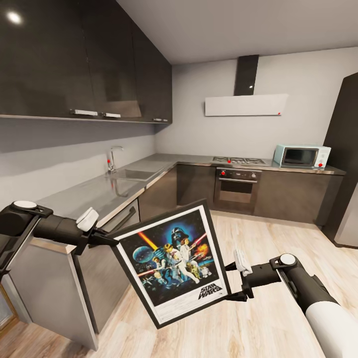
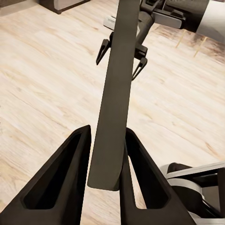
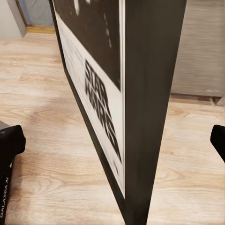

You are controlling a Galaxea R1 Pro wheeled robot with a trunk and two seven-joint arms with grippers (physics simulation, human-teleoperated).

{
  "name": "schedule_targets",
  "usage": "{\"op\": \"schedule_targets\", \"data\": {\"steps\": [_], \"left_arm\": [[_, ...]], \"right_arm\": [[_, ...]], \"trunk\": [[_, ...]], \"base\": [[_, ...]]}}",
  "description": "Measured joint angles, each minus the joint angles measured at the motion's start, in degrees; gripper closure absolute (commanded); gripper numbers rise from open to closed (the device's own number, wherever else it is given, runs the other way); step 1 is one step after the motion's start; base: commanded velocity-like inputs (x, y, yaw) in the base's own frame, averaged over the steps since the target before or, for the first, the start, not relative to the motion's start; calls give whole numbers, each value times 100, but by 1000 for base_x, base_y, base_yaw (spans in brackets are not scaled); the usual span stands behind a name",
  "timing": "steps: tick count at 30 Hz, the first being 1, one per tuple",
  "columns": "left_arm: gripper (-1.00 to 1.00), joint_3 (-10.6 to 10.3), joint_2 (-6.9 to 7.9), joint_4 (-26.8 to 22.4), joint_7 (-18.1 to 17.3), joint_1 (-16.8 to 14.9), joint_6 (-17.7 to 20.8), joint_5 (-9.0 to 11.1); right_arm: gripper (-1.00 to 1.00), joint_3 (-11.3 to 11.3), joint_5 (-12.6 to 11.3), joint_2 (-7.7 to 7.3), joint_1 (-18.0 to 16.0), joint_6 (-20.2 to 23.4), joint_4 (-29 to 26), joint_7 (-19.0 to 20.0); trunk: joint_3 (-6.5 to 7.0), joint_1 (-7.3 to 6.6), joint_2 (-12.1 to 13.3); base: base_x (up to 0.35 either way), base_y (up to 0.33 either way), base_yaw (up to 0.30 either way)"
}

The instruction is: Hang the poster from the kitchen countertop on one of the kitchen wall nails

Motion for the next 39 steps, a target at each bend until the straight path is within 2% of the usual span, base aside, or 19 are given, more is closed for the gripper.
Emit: {"op": "schedule_targets", "data": {"steps": [18,19,22,27,39], "left_arm": [[100,12,1,0,0,0,0,-3],[100,12,1,0,0,0,0,-4],[100,12,1,0,0,0,0,-4],[100,-24,17,0,0,8,-48,126],[100,-73,10,1,0,6,-51,127]], "right_arm": [[-100,0,0,-1,0,-1,-9,0],[100,0,0,-1,0,-1,-9,2],[100,-4,-1,-3,0,-1,-9,2],[100,-5,9,-17,-6,-20,-3,-43],[100,1,11,-3,-4,-12,-7,-31]], "trunk": [[0,0,0],[0,0,0],[0,0,0],[0,0,0],[0,0,0]], "base": [[0,0,0],[0,0,0],[0,0,0],[0,0,0],[0,0,0]]}}
